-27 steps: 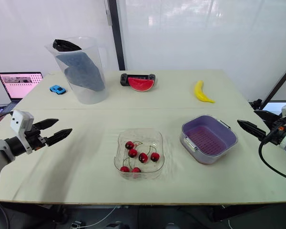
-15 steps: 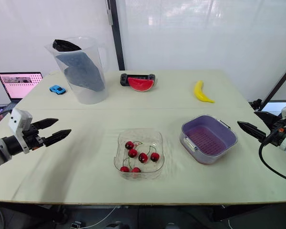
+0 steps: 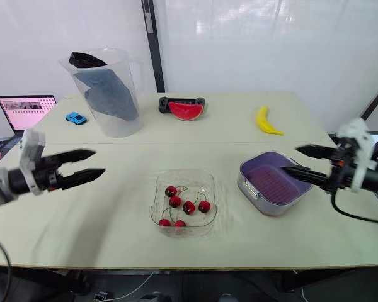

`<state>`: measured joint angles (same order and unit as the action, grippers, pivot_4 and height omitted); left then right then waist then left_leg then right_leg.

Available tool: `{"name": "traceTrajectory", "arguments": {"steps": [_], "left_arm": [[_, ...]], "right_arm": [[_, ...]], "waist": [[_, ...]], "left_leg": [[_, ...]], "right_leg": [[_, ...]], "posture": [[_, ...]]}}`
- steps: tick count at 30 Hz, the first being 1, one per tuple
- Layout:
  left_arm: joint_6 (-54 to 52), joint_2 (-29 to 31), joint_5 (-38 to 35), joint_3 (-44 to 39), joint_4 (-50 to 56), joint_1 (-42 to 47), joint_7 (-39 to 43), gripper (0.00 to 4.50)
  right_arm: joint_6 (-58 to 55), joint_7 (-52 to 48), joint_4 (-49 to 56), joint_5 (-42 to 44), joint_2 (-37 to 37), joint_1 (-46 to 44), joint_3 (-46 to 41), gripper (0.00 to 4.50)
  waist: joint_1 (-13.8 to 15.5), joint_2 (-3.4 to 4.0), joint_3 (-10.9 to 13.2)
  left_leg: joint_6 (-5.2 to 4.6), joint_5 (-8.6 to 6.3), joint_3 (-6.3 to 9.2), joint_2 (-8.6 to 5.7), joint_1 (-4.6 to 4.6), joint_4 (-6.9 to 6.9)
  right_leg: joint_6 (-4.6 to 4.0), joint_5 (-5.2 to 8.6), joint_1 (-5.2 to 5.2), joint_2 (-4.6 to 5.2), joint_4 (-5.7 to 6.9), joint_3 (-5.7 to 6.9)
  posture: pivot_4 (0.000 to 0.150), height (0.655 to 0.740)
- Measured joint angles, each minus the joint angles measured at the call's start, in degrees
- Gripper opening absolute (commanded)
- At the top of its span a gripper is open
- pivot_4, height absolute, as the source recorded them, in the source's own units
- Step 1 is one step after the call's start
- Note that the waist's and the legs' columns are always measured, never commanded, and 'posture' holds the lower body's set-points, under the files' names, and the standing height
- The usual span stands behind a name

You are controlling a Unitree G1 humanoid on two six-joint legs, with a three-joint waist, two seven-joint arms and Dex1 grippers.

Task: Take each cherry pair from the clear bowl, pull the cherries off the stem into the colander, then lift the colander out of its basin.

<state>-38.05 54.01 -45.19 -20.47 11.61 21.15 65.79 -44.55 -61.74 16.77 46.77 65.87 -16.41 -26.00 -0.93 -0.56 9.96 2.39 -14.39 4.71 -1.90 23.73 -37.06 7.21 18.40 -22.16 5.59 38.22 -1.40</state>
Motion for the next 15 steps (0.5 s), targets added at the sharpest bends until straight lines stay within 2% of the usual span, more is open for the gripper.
{"name": "traceTrajectory", "arguments": {"steps": [3, 6, 9, 11, 13, 15], "left_arm": [[-1.48, 1.22, -1.67, 2.96, 3.00, -0.60, 3.77, 4.50], [-2.11, 2.03, -2.31, 6.18, 6.03, -0.51, 6.20, 4.50], [-0.98, 3.08, -1.56, 6.81, 7.70, -0.10, 7.22, 4.50], [0.62, 2.71, -0.73, 7.10, 8.62, -0.43, 7.07, 4.50], [2.45, 1.78, 0.05, 6.81, 8.91, -3.06, 6.53, 4.50], [4.34, 1.47, 1.93, 6.08, 8.71, -7.53, 6.37, 4.50]], "right_arm": [[-5.80, 5.94, 7.67, 4.07, 0.11, -6.63, 4.80, 4.46], [-9.72, 11.95, 13.93, 4.44, 0.05, -15.55, 12.36, 4.46], [-15.56, 13.53, 15.73, 6.91, -0.60, -23.40, 19.48, 4.46], [-20.42, 15.86, 15.80, 6.25, -3.63, -30.12, 26.19, 4.46], [-26.24, 17.63, 15.87, 4.27, -6.32, -36.33, 34.96, 4.46], [-30.40, 17.68, 15.86, 3.92, -8.40, -39.40, 40.09, 4.46]], "waist": [[-0.18, 0.06, 0.02], [-0.17, 0.06, 0.04], [-0.03, 0.06, 0.04], [-0.12, 0.05, 0.04], [-0.27, 0.10, 0.03], [-0.36, 0.10, 0.04]], "left_leg": [[-0.02, -0.01, -0.06, -0.01, 0.00, 0.00], [0.00, 0.00, -0.05, 0.06, 0.04, -0.01], [-0.01, 0.00, -0.05, 0.05, 0.10, -0.02], [0.00, 0.00, -0.05, 0.06, 0.10, -0.04], [-0.01, 0.00, -0.05, 0.08, 0.09, 0.01], [-0.01, 0.00, -0.05, 0.12, 0.25, 0.04]], "right_leg": [[0.00, 0.00, -0.04, 0.01, -0.02, -0.05], [-0.01, 0.01, -0.11, -0.03, -0.01, -0.05], [-0.01, 0.01, -0.10, -0.01, -0.06, -0.03], [-0.02, 0.01, -0.11, -0.02, -0.06, -0.03], [-0.02, 0.01, -0.20, -0.04, -0.03, -0.06], [-0.03, 0.01, -0.39, -0.06, -0.02, -0.06]], "posture": [[0.150, 0.7400], [0.150, 0.7400], [0.150, 0.7400], [0.150, 0.7400], [0.150, 0.7400], [0.150, 0.7400]]}}
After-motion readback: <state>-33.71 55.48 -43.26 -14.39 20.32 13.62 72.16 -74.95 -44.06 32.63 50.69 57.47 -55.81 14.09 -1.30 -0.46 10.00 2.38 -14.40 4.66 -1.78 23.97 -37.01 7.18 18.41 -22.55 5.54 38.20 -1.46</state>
